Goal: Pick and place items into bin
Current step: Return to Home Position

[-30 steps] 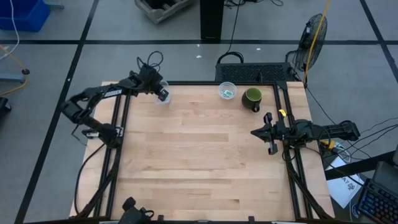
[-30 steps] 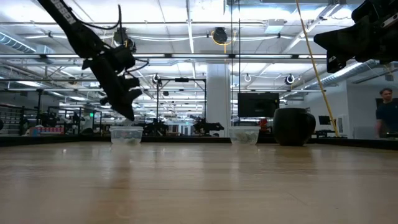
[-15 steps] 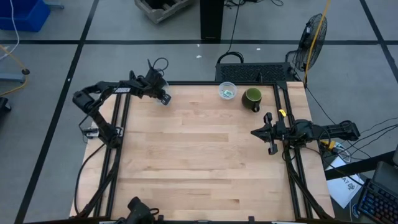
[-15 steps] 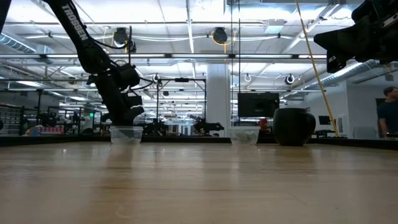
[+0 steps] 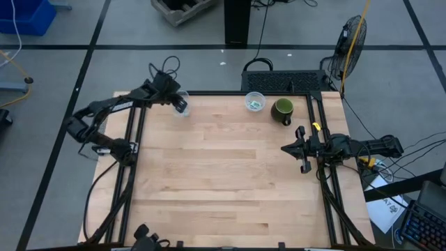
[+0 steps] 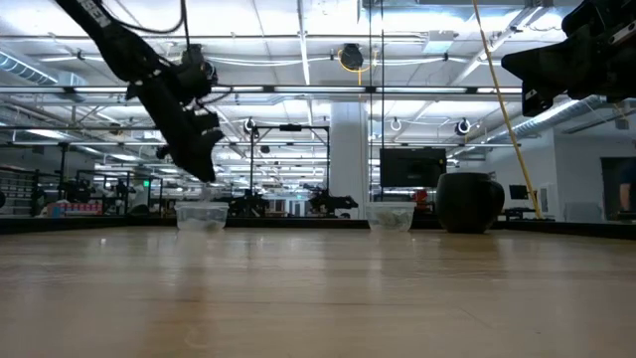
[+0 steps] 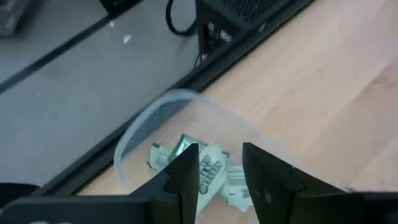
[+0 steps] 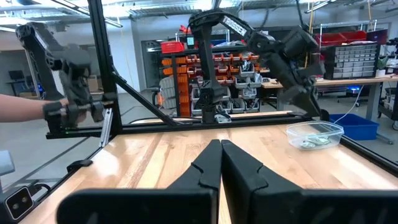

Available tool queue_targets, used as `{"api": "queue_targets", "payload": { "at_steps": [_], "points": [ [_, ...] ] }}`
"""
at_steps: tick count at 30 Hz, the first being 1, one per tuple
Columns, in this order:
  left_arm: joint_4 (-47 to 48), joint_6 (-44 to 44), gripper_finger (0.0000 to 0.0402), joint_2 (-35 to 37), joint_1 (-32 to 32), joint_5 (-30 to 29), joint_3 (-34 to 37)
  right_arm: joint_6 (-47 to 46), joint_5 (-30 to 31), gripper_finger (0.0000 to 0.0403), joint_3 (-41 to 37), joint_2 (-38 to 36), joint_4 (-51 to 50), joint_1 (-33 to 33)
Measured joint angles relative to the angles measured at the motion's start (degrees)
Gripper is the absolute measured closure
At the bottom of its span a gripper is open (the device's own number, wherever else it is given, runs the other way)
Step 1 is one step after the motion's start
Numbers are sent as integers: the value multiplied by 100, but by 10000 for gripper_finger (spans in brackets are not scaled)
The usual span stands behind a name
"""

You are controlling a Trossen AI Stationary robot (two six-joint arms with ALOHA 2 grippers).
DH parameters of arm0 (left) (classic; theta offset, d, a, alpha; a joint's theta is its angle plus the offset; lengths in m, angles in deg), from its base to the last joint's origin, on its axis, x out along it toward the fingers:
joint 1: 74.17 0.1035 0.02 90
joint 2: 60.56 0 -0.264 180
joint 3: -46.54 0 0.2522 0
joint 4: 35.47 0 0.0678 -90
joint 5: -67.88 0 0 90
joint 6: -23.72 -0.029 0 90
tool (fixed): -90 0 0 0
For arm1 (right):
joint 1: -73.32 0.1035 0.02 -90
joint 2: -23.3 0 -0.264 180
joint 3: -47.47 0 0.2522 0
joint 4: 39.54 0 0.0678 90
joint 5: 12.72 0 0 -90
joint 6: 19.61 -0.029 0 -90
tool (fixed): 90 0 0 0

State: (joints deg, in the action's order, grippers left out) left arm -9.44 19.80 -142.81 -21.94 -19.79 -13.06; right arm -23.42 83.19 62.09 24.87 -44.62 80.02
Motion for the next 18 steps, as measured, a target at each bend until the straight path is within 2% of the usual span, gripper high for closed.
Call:
{"api": "queue_targets", "payload": {
  "at_steps": [7, 10, 12, 13, 18],
  "points": [
    [469, 204, 270, 1094, -233, 203, 0, 0, 0, 399, 0, 0, 0, 0],
    [575, 457, 270, 1527, -491, 1211, 0, 0, 0, 399, 0, 0, -1, -2],
    [590, 531, 271, 1714, -817, 1890, 0, 0, 0, 398, -2, 0, 0, 0],
    [625, 577, 274, 1792, -1033, 2050, 9, 0, 0, 399, -2, 0, 0, -2],
    [164, 722, 329, 2099, -2462, 1922, 569, 0, 0, 398, 0, 0, 0, -1]
  ]
}}
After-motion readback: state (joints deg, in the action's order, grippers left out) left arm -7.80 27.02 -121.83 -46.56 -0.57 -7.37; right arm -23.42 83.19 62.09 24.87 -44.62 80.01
